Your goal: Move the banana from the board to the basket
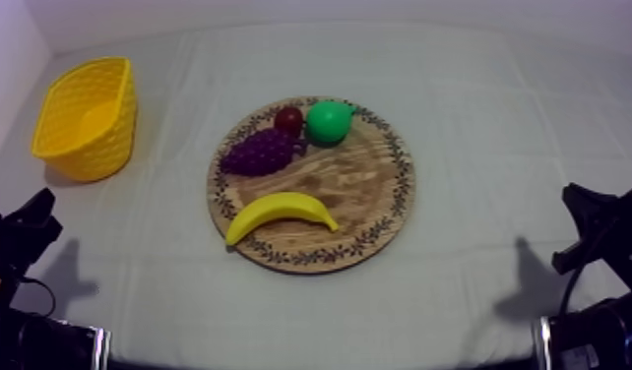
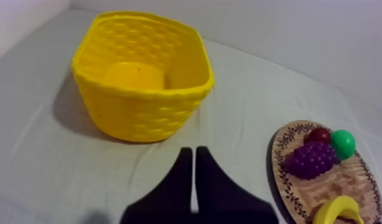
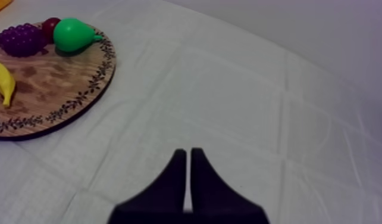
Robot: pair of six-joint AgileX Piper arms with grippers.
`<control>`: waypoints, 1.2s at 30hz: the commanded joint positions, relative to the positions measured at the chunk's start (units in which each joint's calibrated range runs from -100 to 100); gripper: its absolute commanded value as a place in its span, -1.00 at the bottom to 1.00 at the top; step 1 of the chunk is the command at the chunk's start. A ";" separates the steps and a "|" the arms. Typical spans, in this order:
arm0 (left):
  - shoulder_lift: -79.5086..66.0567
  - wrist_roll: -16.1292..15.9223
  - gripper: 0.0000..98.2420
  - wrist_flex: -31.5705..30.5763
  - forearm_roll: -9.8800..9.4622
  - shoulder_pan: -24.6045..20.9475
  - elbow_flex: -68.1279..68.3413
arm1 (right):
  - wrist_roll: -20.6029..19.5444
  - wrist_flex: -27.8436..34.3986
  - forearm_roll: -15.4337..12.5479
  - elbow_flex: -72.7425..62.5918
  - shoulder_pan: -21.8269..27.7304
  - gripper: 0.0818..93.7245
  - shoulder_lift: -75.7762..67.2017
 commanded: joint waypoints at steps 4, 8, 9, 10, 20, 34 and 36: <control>-0.04 -10.88 -1.00 0.41 0.11 -0.02 -0.04 | 0.03 0.02 -0.02 -0.03 -0.08 -0.99 -0.04; -0.04 -12.59 -1.00 0.51 0.13 -0.02 -0.08 | 0.04 0.02 -0.02 -0.03 -0.08 -0.99 -0.04; -0.04 -12.92 -1.00 0.34 0.15 -0.02 -0.05 | 0.04 0.02 -0.02 -0.03 -0.08 -0.99 -0.04; -0.04 -13.15 -1.00 0.19 0.17 -0.02 -0.03 | 0.03 0.02 -0.02 -0.03 -0.08 -0.99 -0.04; -0.04 -9.73 -1.00 0.49 0.69 -1.07 -0.01 | 0.02 0.02 -0.02 -0.03 -0.08 -0.99 -0.04; 20.68 -12.96 -0.98 -3.66 -1.75 5.05 -27.13 | 0.02 0.02 -0.02 -0.03 -0.08 -0.99 -0.04; 27.30 -12.56 -0.98 -3.62 -3.90 8.00 -34.64 | 0.02 0.02 -0.02 -0.03 -0.08 -0.99 -0.04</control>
